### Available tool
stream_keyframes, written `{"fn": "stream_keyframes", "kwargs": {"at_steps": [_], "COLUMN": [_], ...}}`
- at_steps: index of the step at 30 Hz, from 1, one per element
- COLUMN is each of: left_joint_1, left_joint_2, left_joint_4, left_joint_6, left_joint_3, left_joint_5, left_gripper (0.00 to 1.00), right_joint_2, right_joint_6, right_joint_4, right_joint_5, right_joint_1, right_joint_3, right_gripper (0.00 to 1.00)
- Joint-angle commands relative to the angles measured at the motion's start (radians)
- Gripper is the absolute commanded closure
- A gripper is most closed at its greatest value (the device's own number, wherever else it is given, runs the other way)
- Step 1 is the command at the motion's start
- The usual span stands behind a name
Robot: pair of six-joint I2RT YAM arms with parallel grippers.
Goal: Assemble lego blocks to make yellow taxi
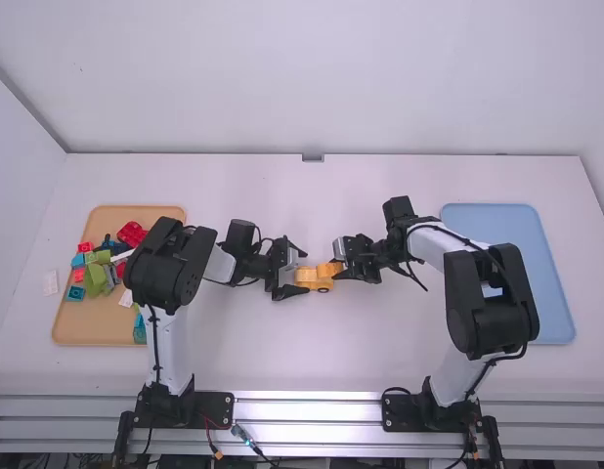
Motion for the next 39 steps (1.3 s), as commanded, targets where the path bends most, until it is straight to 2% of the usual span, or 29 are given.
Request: {"fn": "stream_keyframes", "kwargs": {"at_steps": [1,6,8,9,12,17,20,24,30,39], "left_joint_1": [-0.039,-0.081,-0.082,-0.080,-0.075,-0.076,-0.076,-0.075,-0.076,-0.076], "left_joint_2": [0.028,0.029,0.029,0.029,0.029,0.029,0.029,0.029,0.029,0.029], "left_joint_4": [-0.009,-0.022,-0.023,-0.022,-0.022,-0.023,-0.027,-0.045,-0.046,-0.046], "left_joint_6": [0.009,0.007,0.008,0.008,0.007,0.008,0.008,0.029,0.011,0.011], "left_joint_3": [0.013,0.019,0.019,0.018,0.018,0.018,0.018,0.018,0.018,0.018], "left_joint_5": [-0.037,-0.121,-0.126,-0.124,-0.125,-0.125,-0.125,-0.125,-0.154,-0.151], "left_gripper": [0.01,0.01,0.08,0.17,0.29,0.28,0.34,0.41,0.40,0.39], "right_joint_2": [-0.013,-0.013,-0.013,-0.013,-0.013,-0.002,0.030,0.087,0.111,0.159], "right_joint_6": [0.069,0.190,0.220,0.245,0.261,0.269,0.359,0.384,0.334,0.434], "right_joint_4": [0.037,0.222,0.264,0.298,0.329,0.382,0.440,0.431,0.348,0.462], "right_joint_5": [-0.004,0.000,-0.003,-0.010,-0.011,-0.016,-0.016,-0.039,-0.026,0.009], "right_joint_1": [0.013,0.033,0.031,0.030,0.031,0.030,0.031,0.039,0.076,0.085], "right_joint_3": [-0.009,-0.090,-0.109,-0.126,-0.151,-0.180,-0.169,-0.125,-0.068,-0.068], "right_gripper": [0.78,0.78,0.78,0.78,0.78,0.79,0.78,0.79,0.80,0.82]}}
